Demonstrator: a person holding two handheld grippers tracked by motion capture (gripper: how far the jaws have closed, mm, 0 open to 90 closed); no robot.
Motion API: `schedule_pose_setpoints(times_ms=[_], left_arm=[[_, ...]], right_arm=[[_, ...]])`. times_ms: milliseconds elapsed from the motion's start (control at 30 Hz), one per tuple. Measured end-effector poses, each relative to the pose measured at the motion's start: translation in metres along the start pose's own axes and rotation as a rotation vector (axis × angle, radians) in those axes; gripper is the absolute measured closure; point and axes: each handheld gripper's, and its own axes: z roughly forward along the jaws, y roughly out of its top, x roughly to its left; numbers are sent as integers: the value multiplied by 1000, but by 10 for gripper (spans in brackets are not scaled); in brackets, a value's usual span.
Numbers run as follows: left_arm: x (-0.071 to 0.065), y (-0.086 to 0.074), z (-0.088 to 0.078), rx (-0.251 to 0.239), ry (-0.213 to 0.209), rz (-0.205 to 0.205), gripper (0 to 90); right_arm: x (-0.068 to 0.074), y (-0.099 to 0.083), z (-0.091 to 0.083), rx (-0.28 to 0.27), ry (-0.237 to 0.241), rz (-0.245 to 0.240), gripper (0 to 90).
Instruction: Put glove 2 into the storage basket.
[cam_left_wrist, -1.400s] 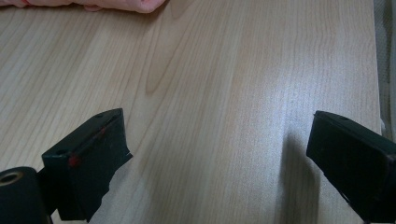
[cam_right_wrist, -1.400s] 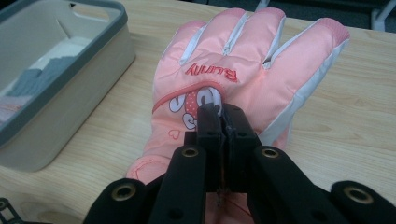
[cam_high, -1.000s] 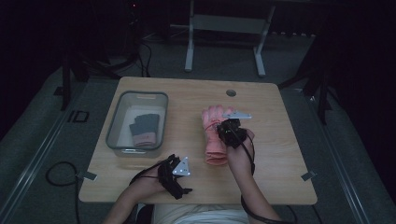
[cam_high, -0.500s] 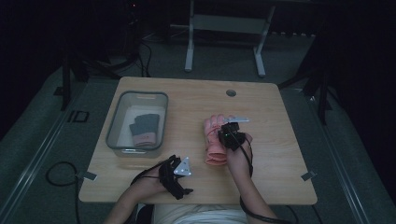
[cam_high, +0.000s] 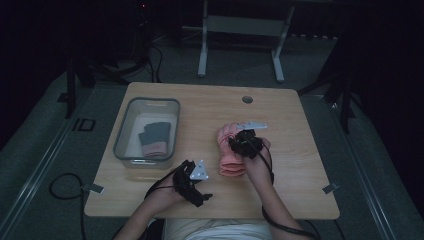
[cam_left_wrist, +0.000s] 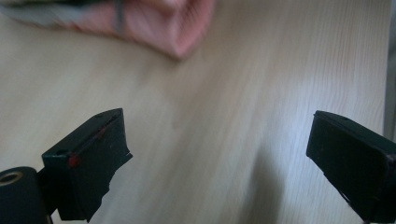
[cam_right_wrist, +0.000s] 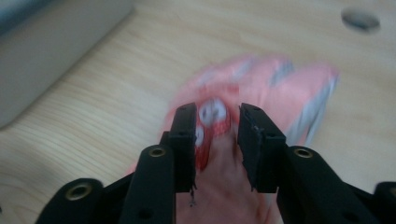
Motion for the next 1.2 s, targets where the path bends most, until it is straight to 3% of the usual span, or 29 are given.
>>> schedule_pose_setpoints(times_ms=[100,233,300,367,433,567,733,800,900,933,967,1067,1167,1200], left_arm=[[5,12,-12,-55,47,-31,50],[15,28,-17,-87,89,-66,50],[25,41,-14,-96,78,-111,50],[35,50,-12,-114,53,-152,51],[46,60,-10,-125,57,-189,65],[67,77,0,-102,88,-242,96],[78,88,24,-43,116,-275,120],[81,89,36,-8,144,-310,142],[83,88,40,3,140,-321,142],[86,84,58,42,118,-371,142],[86,84,58,42,118,-371,142],[89,81,69,46,83,-453,142],[91,78,75,51,57,-483,142],[95,73,83,63,32,-514,143]], right_arm=[[-13,10,-7,-11,-11,-39,663],[-40,12,-17,-8,8,-18,640],[-43,12,-20,-12,23,-19,625],[-46,12,-26,-27,78,-51,601],[-50,11,-26,-33,118,-46,599],[-56,8,-20,-36,154,-25,588],[-57,-2,-4,8,155,-31,574],[-57,-7,2,30,151,-36,562],[-58,-12,6,49,148,-42,558],[-64,-18,11,78,148,-28,493],[-64,-18,11,78,148,-28,493],[-73,-27,18,139,171,4,417],[-80,-30,22,169,213,50,404],[-81,-31,24,182,227,69,395]])
